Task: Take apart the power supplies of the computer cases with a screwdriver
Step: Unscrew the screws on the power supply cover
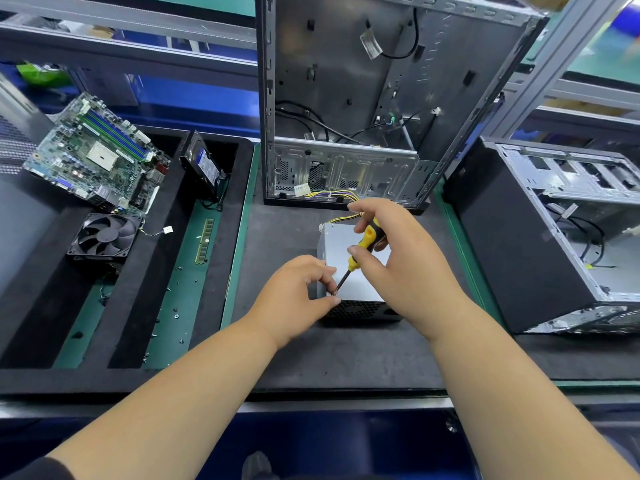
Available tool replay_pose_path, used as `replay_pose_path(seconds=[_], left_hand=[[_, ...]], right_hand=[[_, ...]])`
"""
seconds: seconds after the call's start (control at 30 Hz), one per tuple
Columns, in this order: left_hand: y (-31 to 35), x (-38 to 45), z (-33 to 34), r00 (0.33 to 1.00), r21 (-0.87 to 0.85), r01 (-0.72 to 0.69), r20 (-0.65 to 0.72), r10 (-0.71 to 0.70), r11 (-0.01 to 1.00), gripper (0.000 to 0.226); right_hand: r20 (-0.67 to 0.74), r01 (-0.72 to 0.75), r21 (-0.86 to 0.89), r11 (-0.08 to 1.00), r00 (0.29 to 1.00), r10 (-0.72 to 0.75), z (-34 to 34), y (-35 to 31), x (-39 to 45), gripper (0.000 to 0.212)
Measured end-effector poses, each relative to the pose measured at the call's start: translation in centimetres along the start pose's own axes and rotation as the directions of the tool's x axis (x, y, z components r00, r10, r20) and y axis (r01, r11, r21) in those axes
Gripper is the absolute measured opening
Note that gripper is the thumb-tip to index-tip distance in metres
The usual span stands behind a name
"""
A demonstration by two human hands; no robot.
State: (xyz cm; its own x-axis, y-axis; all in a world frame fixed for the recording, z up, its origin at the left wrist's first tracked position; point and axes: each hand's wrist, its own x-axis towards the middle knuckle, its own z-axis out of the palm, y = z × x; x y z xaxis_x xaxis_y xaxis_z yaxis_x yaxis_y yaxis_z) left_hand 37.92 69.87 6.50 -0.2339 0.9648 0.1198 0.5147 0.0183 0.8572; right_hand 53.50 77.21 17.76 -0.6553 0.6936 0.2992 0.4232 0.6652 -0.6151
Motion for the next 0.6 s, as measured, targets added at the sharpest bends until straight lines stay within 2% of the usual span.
replay_pose_path(seconds=[0.33, 0.43, 0.6], left_hand=[[0.5, 0.6, -0.8, 0.998, 0.043, 0.050, 0.023, -0.051, 0.998, 0.027], [0.8, 0.8, -0.9, 0.998, 0.079, 0.012, 0.059, -0.017, 0.997, 0.016], [1.2, 1.0, -1.0, 0.990, 0.244, -0.126, 0.095, 0.106, 0.961, 0.005]], right_hand=[[-0.073, -0.011, 0.082, 0.997, 0.997, 0.017, -0.1, 0.4, 0.2, 0.050], [-0.067, -0.020, 0.077, 0.997, 0.997, 0.025, 0.0, 0.5, 0.5, 0.050], [-0.097, -0.017, 0.054, 0.998, 0.995, 0.022, -0.3, 0.6, 0.7, 0.049]])
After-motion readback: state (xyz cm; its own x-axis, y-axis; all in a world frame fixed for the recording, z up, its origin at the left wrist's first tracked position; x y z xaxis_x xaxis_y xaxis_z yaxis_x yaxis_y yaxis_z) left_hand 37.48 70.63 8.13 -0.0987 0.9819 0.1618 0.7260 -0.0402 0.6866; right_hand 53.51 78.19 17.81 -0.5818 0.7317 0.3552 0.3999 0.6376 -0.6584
